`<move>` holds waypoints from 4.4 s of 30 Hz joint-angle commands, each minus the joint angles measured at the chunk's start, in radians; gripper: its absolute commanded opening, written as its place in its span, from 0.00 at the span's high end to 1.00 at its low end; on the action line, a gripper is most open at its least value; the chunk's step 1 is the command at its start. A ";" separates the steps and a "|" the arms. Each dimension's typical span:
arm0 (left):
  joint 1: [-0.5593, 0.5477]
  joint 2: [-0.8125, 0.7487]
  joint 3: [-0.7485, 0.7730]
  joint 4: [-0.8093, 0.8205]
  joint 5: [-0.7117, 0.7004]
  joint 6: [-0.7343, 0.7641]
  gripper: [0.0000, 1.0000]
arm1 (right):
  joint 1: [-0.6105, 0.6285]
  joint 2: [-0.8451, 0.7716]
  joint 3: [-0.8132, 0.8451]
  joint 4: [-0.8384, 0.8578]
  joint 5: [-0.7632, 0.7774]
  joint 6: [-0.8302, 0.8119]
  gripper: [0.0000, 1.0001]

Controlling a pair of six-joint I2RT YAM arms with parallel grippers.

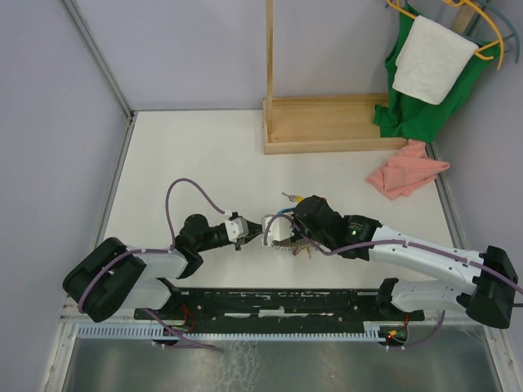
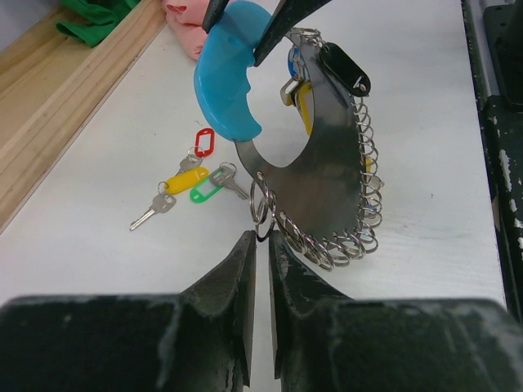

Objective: Put the keys on the keyring

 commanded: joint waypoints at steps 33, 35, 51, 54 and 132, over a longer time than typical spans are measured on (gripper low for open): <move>-0.004 -0.029 -0.065 0.226 -0.201 -0.098 0.97 | -0.052 0.010 -0.134 0.328 -0.119 0.647 0.65; -0.004 0.002 -0.058 0.228 -0.222 -0.126 0.97 | -0.059 -0.020 -0.164 0.366 -0.144 0.633 0.60; -0.004 0.221 -0.030 0.294 -0.292 -0.307 0.97 | -0.254 0.080 -0.231 0.654 -0.677 0.607 0.54; -0.004 0.222 -0.027 0.295 -0.289 -0.309 0.97 | -0.292 0.149 -0.210 0.686 -0.763 0.578 0.57; 0.000 -0.143 0.075 -0.067 -0.007 -0.020 0.68 | -0.252 0.283 0.439 -0.294 -0.846 0.106 0.99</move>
